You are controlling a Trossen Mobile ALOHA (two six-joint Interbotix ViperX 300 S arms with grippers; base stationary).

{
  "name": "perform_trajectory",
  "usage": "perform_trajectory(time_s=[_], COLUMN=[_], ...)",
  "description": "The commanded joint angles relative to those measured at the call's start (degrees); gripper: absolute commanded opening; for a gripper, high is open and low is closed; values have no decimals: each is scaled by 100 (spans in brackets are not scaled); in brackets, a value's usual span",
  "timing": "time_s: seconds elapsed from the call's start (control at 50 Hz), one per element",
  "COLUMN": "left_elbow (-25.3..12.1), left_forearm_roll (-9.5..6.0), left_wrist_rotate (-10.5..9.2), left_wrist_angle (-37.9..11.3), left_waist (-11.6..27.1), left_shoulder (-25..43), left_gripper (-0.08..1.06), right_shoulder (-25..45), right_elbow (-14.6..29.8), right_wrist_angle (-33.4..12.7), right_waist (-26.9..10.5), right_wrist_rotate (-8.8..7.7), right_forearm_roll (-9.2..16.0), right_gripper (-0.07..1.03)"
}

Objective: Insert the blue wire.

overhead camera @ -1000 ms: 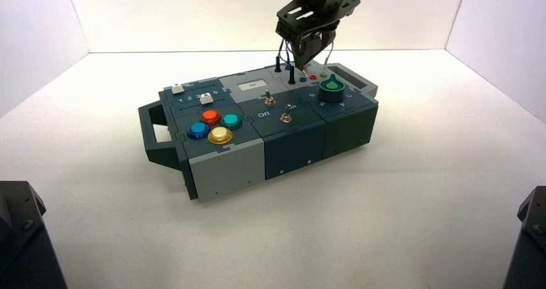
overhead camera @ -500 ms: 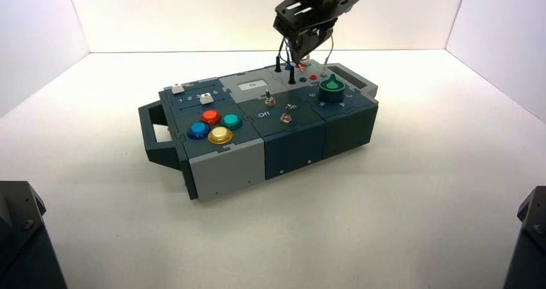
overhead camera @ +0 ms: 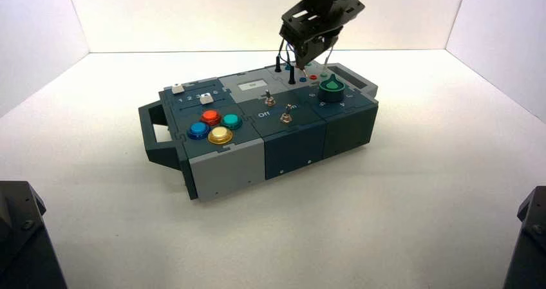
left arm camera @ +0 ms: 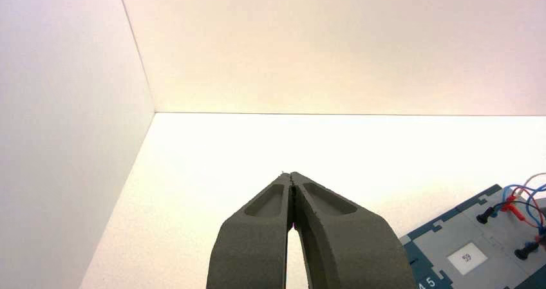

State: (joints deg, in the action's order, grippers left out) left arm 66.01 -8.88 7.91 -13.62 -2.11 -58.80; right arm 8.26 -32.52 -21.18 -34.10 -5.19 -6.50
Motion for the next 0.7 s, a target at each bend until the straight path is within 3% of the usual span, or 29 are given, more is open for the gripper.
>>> perform_trajectory(time_s=[0.02, 0.7], left_elbow=[-105, -97], left_forearm_roll=[0, 0], left_wrist_rotate=[18, 18], left_wrist_angle=[79, 88], left_waist=[-70, -70], left_shoulder=[53, 53], left_gripper=[-3, -3], right_shoulder=[-193, -202], right_elbow=[35, -79], right_wrist_angle=[132, 624], right_waist=[26, 26], right_wrist_rotate=[26, 105], right_forearm_roll=[-9, -9], right_gripper=[-2, -2])
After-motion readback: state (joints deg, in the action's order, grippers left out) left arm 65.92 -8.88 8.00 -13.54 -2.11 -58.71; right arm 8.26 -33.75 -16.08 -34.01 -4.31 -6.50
